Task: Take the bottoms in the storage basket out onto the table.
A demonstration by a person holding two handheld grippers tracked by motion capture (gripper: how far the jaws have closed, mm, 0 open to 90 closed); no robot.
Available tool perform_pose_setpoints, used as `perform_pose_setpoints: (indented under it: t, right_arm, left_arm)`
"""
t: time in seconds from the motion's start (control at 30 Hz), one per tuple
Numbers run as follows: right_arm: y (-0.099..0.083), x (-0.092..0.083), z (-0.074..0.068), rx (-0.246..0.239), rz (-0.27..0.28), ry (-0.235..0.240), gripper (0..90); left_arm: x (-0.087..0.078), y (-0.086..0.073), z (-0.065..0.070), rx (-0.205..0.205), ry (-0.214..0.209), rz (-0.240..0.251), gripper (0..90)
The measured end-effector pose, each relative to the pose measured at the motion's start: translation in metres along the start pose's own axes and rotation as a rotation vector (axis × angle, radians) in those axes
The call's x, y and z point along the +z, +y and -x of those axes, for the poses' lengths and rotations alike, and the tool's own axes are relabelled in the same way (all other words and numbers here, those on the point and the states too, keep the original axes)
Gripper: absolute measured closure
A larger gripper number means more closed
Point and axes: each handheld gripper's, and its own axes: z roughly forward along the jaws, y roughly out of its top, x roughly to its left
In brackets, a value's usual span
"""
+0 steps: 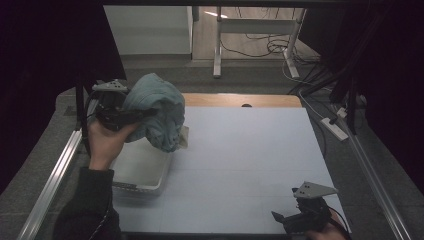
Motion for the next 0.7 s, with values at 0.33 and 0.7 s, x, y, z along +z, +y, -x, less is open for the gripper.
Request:
perform_pose_setpoints:
  t: [0.33,0.7]
  right_arm:
    - [0.000,0.000,0.000,0.000,0.000,0.000,0.7]
    - [0.000,0.000,0.000,-0.001,-0.002,0.001,0.7]
  left_arm:
    - [0.014,0.004,0.014,0.028,-0.039,-0.019,62.1]
    - [0.030,0.008,0.030,0.065,-0.082,-0.044,62.0]
